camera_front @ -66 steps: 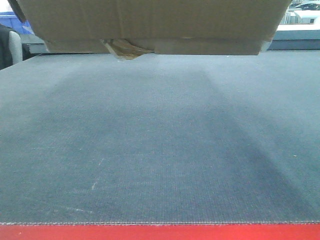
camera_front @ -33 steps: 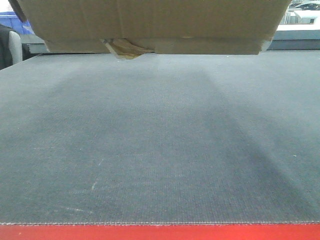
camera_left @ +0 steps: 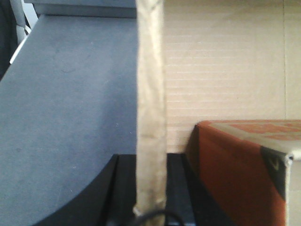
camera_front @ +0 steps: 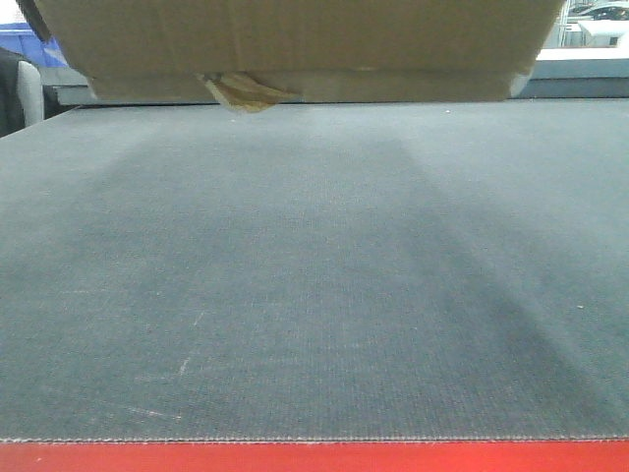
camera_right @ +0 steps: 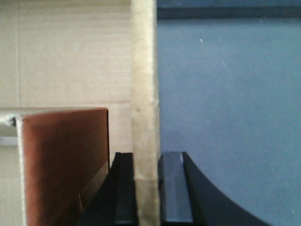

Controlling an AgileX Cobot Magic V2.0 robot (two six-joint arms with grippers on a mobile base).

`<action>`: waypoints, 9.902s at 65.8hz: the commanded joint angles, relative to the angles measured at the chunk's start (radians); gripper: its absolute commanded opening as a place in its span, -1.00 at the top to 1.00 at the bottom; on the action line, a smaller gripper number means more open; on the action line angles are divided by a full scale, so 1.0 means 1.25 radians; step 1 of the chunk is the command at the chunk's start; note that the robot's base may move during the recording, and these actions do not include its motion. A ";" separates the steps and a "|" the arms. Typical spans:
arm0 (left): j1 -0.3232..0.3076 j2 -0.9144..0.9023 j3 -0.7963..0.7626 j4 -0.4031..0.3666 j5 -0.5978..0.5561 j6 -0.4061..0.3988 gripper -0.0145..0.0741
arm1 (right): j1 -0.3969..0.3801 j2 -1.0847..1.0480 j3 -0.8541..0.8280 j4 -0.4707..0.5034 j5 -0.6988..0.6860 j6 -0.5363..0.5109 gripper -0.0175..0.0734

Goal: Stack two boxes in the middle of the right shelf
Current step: 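Lift the stacked boxes off the bench with both grippers, then hold the boxes with both grippers while driving to the steel shelf, then push the held boxes forward onto the middle shelf with both grippers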

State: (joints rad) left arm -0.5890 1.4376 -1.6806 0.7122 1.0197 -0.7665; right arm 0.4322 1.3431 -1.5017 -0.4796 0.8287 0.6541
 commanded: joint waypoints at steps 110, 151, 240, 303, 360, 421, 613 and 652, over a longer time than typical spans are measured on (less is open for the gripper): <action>-0.004 0.008 -0.012 0.049 -0.017 0.002 0.92 | -0.001 -0.013 -0.008 -0.031 -0.262 -0.001 0.95; -0.004 0.008 -0.012 0.049 -0.017 0.002 0.92 | -0.001 -0.013 -0.008 -0.031 -0.262 -0.001 0.95; -0.004 0.008 -0.012 0.049 -0.017 0.002 0.92 | -0.001 -0.013 -0.008 -0.031 -0.262 -0.001 0.95; -0.004 0.008 -0.012 0.049 -0.017 0.002 0.92 | -0.001 -0.013 -0.008 -0.031 -0.272 -0.001 0.95; -0.004 0.008 -0.012 0.049 -0.017 0.002 0.92 | -0.001 -0.013 -0.008 -0.031 -0.273 -0.001 0.95; -0.004 0.008 -0.012 0.049 -0.017 0.002 0.92 | -0.001 -0.013 -0.008 -0.031 -0.273 -0.001 0.95; -0.004 0.008 -0.012 0.049 -0.017 0.002 0.92 | -0.001 -0.013 -0.008 -0.031 -0.275 -0.001 0.95; -0.004 0.008 -0.012 0.067 -0.167 0.002 0.92 | -0.001 -0.003 -0.008 -0.025 -0.084 -0.001 0.95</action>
State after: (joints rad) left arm -0.5890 1.4579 -1.6889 0.7762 0.8862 -0.7632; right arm 0.4250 1.3485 -1.5017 -0.5041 0.7913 0.6516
